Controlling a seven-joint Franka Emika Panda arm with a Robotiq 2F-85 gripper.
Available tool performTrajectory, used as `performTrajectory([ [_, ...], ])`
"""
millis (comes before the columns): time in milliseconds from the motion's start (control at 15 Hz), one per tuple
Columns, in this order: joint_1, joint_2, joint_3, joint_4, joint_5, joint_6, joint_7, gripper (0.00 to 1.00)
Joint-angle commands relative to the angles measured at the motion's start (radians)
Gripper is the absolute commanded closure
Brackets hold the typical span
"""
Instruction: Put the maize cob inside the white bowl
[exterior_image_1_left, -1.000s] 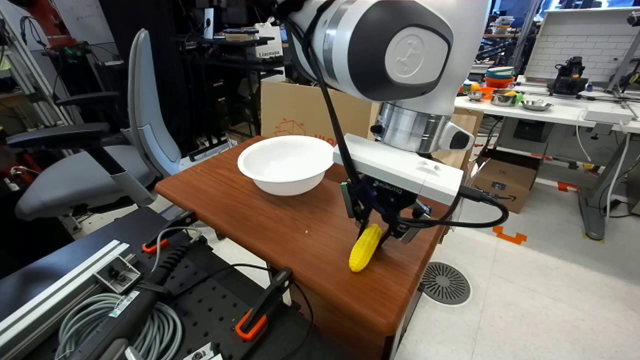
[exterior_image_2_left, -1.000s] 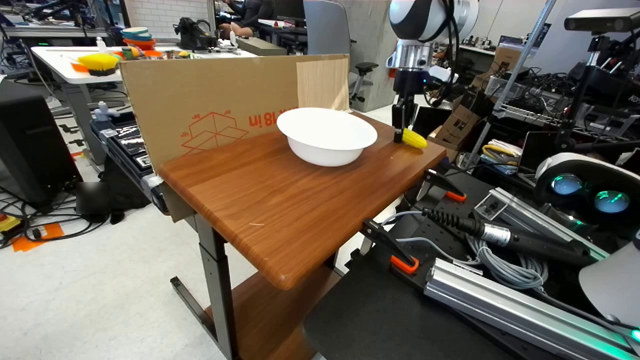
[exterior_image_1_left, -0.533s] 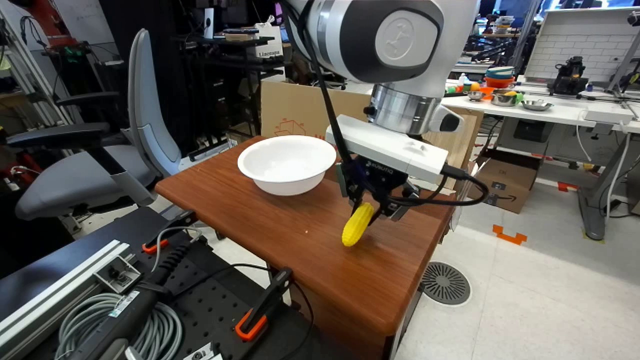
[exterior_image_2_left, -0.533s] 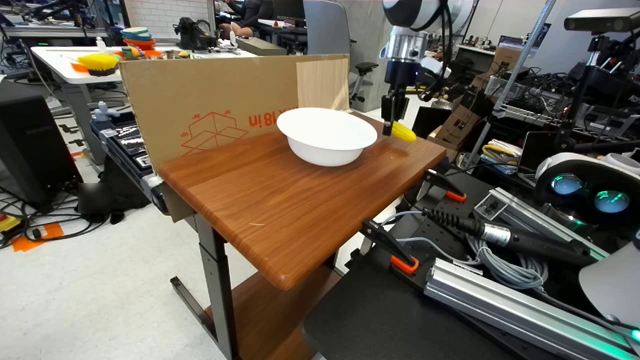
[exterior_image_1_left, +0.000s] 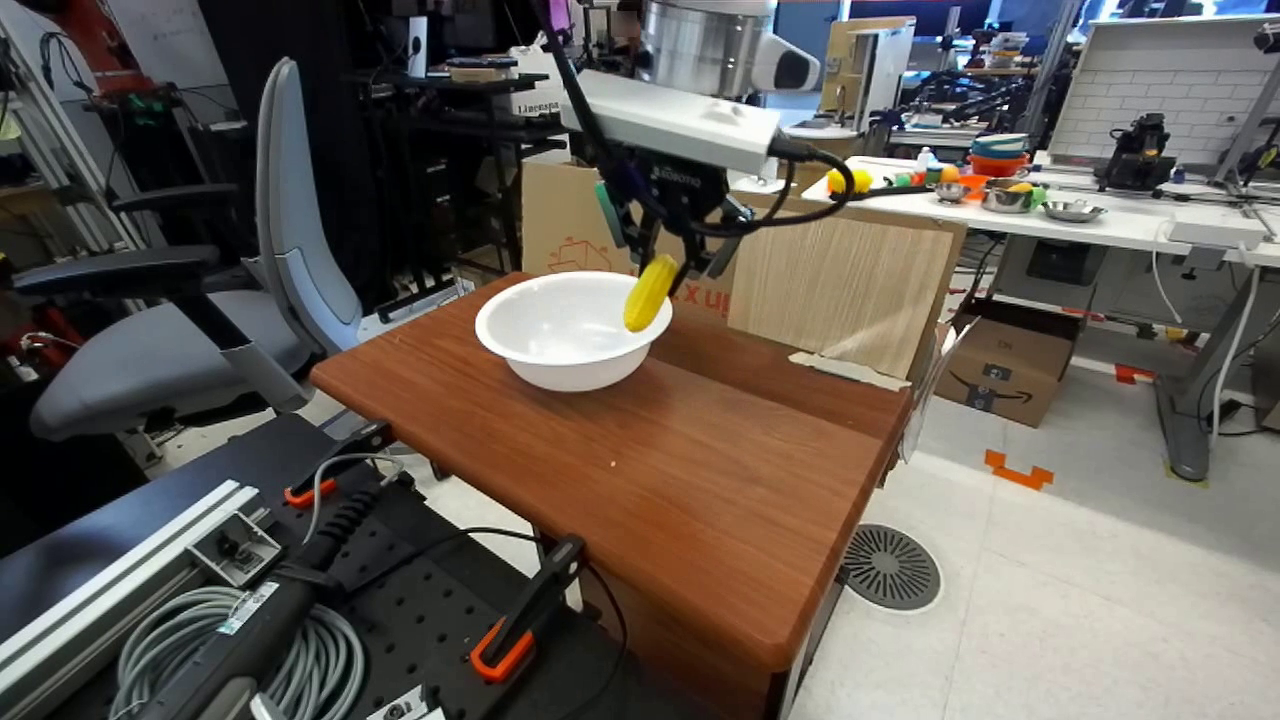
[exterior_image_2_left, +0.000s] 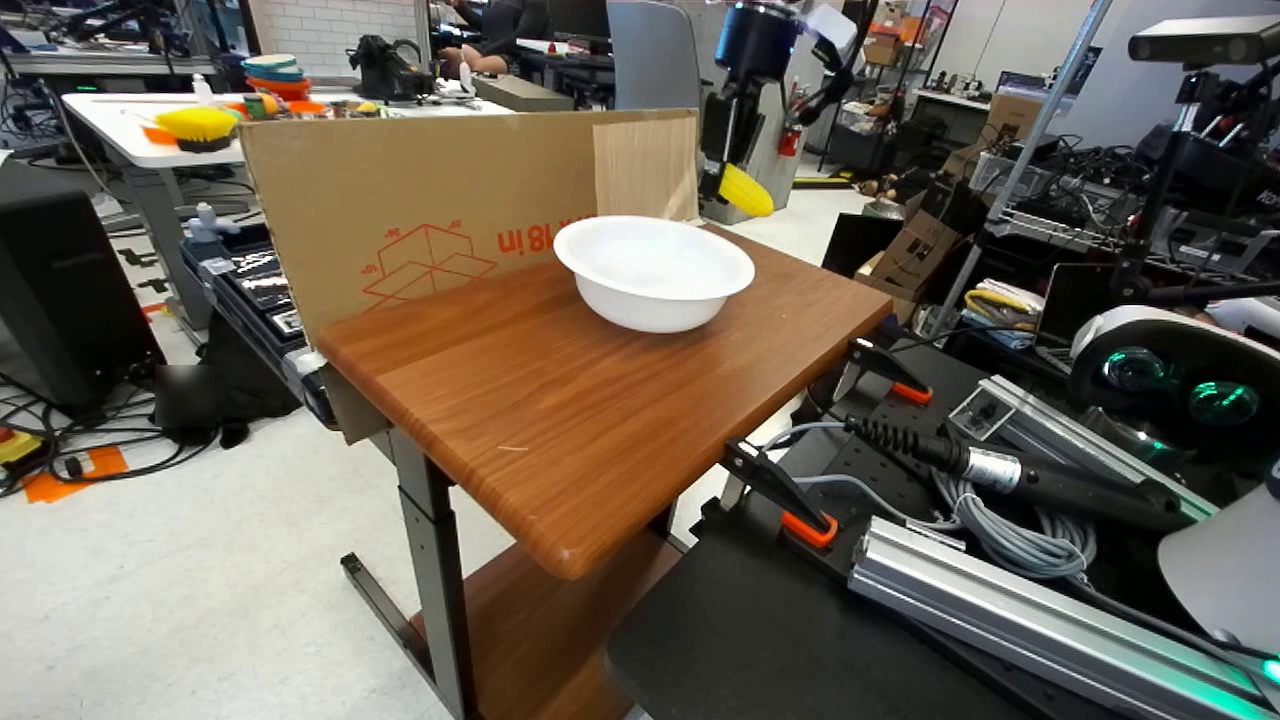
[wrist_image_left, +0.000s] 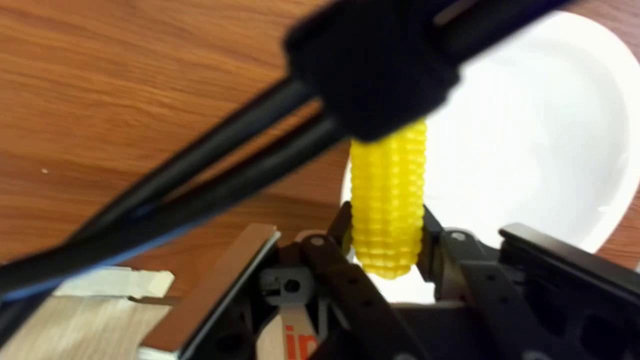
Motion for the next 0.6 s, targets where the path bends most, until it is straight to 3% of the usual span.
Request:
performTrajectory([
  [0, 0.056, -0.066, 0.019, -0.037, 0.055, -0.007, -0.017, 0.93],
  [267, 0.110, -0.013, 0.023, -0.002, 0.054, 0.004, -0.003, 0.93],
  [533, 0.122, 0.055, 0.020, 0.027, 0.044, -0.001, 0.011, 0.93],
])
